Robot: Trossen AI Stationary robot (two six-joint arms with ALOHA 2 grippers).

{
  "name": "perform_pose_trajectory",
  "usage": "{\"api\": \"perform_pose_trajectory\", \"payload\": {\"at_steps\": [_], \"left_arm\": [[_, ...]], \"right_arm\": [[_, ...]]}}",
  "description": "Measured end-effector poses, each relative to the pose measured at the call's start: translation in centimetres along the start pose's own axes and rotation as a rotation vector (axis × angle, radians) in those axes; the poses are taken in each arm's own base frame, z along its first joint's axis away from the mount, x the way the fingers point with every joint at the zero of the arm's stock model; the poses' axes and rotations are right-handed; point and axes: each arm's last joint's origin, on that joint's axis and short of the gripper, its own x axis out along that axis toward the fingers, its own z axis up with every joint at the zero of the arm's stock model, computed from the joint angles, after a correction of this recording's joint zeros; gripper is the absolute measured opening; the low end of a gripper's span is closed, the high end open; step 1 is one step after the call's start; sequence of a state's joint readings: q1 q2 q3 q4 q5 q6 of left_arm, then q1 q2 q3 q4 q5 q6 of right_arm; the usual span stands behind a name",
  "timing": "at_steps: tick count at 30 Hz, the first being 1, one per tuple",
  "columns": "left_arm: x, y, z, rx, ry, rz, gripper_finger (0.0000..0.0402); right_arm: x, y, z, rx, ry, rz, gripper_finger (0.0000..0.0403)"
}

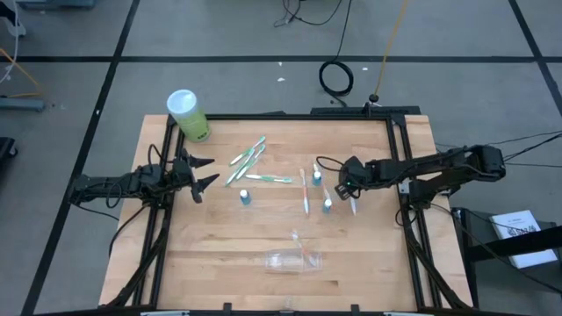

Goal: Pick & Place toothbrushing station
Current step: Put the orange toothbrush into the transparent organizer

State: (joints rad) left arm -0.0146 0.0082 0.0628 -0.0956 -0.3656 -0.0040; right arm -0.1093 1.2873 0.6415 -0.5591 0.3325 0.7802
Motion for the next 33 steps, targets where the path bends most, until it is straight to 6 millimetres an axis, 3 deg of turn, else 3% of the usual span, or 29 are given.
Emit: {"api": "perform_pose_trajectory", "payload": {"at_steps": [11,15,25,33], "left_arm": [[0.0,0.0,0.0,0.0,0.001,0.0,0.0269],[0.0,0.0,0.0,0.0,0.001,0.0,0.0269],[0.0,0.0,0.0,0.0,0.0,0.0,0.0269],[0.0,0.0,0.0,0.0,0.0,0.0,0.0269]], "right_arm": [[0.2,0.3,0.3,-0.024,-0.042,-0.002,0.0222],[0.8,0.7,0.5,-0.021,-0.047,0.001,0.0242],[3.7,0.9,-0.1,-0.018,0.05,-0.102,0.0213],[4.0,0.8,-0.5,-0.019,0.099,-0.116,0.0152]]}}
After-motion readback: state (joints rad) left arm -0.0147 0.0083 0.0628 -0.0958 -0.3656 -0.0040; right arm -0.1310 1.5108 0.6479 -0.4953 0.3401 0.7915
